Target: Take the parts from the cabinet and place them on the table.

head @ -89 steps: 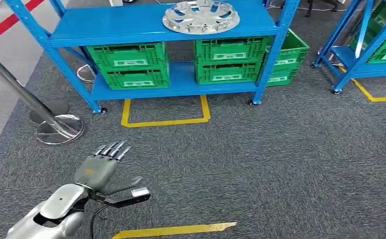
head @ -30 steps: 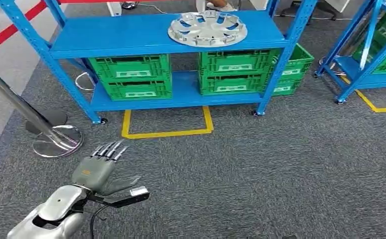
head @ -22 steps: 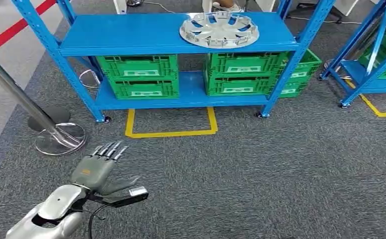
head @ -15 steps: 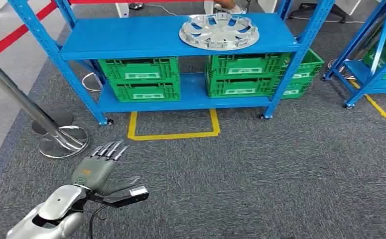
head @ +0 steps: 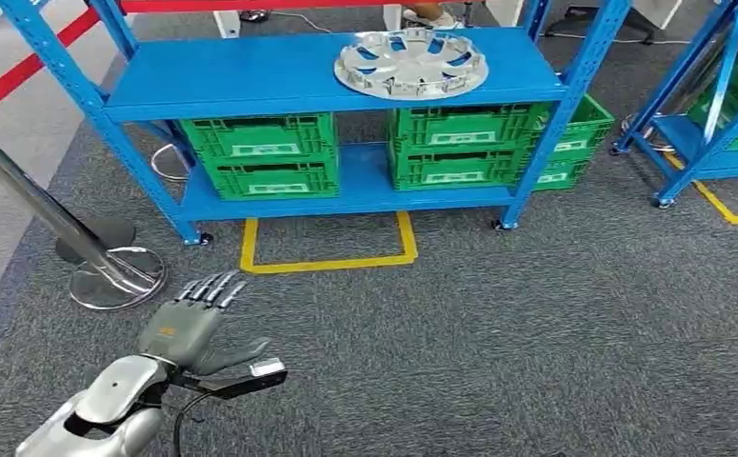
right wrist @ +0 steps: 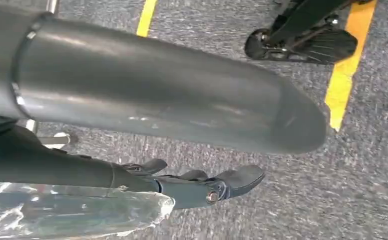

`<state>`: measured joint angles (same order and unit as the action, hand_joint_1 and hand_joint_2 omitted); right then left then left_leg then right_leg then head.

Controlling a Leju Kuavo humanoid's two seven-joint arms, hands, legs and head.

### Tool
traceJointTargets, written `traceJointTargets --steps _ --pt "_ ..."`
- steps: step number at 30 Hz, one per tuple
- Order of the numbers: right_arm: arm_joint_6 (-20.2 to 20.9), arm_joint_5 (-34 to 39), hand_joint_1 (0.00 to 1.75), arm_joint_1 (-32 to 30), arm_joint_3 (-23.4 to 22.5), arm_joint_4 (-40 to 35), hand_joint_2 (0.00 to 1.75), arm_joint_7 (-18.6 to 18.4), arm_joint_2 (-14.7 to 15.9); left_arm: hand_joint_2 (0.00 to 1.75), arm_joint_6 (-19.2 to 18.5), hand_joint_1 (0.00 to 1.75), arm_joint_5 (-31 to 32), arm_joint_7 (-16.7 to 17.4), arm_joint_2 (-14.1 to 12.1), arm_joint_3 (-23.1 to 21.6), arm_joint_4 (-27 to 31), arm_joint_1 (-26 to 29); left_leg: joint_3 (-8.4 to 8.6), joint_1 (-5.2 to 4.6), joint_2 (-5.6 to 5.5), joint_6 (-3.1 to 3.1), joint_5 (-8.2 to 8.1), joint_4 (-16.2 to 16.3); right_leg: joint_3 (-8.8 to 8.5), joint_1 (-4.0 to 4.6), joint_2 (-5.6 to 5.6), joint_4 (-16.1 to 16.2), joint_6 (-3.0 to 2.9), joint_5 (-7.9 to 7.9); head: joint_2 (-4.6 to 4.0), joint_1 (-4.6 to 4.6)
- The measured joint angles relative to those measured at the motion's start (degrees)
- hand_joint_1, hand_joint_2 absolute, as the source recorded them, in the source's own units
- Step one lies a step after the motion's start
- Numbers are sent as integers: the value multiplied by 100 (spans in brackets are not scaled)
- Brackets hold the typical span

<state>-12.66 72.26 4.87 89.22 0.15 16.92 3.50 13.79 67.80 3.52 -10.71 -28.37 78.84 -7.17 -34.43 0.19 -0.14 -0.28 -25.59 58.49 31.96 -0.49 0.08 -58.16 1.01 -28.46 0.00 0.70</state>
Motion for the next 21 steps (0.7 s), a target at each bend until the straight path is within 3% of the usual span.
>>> traceJointTargets --steps 2,4,5,7,8,9,10,12,13,14,17,19,21 --pt "0 0 0 -4 0 0 0 -7 0 0 0 0 0 2 0 -2 0 15 -2 -26 -9 68 -10 -23 -28 -20 -19 53 76 -4 0 5" --pt "0 -2 0 3 0 0 0 -7 0 0 2 0 0 2 2 -2 4 14 85 11 -7 140 26 -129 24 -30 -17 -73 133 -104 0 -6" --pt "0 0 0 6 0 0 0 -9 0 0 0 0 0 2 4 0 4 -4 95 10 -4 183 7 -128 171 -29 -14 -380 135 -279 0 -17" --pt "0 0 0 -6 0 0 0 -13 2 0 -2 0 0 2 18 -4 4 6 109 -12 -4 224 -21 -128 691 -27 -12 -1350 153 -688 0 -28" --pt "4 0 0 -17 0 0 0 -17 2 0 -4 0 0 2 20 -11 2 17 114 -23 -5 235 -34 -124 910 -26 -13 -1697 161 -766 0 -39" --pt "9 -2 0 -27 0 0 0 -26 2 0 -7 0 0 2 22 -15 0 33 133 -31 -7 236 -52 -124 992 -26 -14 -1750 158 -681 0 -35" --pt "11 0 0 -33 0 0 0 -31 2 0 -4 0 0 2 22 -13 0 36 161 -35 -11 227 -72 -123 928 -26 -14 -1534 154 -466 0 -35" --pt "13 -2 0 -33 0 2 0 -33 4 0 -7 0 0 2 24 -13 0 34 251 -36 -15 200 -131 -122 508 -26 -15 -595 128 104 0 -35" --pt "13 0 0 -31 0 2 0 -33 4 0 -7 0 0 2 24 -13 0 35 286 -40 -14 169 -164 -122 300 -25 -16 -124 107 270 0 -41" --pt "15 -2 0 -25 -2 2 0 -33 4 0 -7 0 0 2 24 -13 0 31 280 -86 -18 130 -194 -93 174 -5 -11 -27 93 172 0 -42" --pt "18 0 0 -46 -2 2 0 -33 4 0 -7 0 -2 2 24 -13 0 27 284 -72 -18 88 -201 -104 180 8 3 -25 3 140 0 -31" --pt "24 0 0 -46 -2 2 0 -37 2 0 -7 0 -7 2 20 -4 2 20 289 -66 -17 0 -296 -16 115 -45 0 19 -64 140 0 -28" --pt "31 0 0 -37 -2 2 0 -46 2 0 -7 0 -9 2 24 -7 2 5 -49 -31 -8 -76 -631 665 76 -50 -6 20 -124 99 0 4"
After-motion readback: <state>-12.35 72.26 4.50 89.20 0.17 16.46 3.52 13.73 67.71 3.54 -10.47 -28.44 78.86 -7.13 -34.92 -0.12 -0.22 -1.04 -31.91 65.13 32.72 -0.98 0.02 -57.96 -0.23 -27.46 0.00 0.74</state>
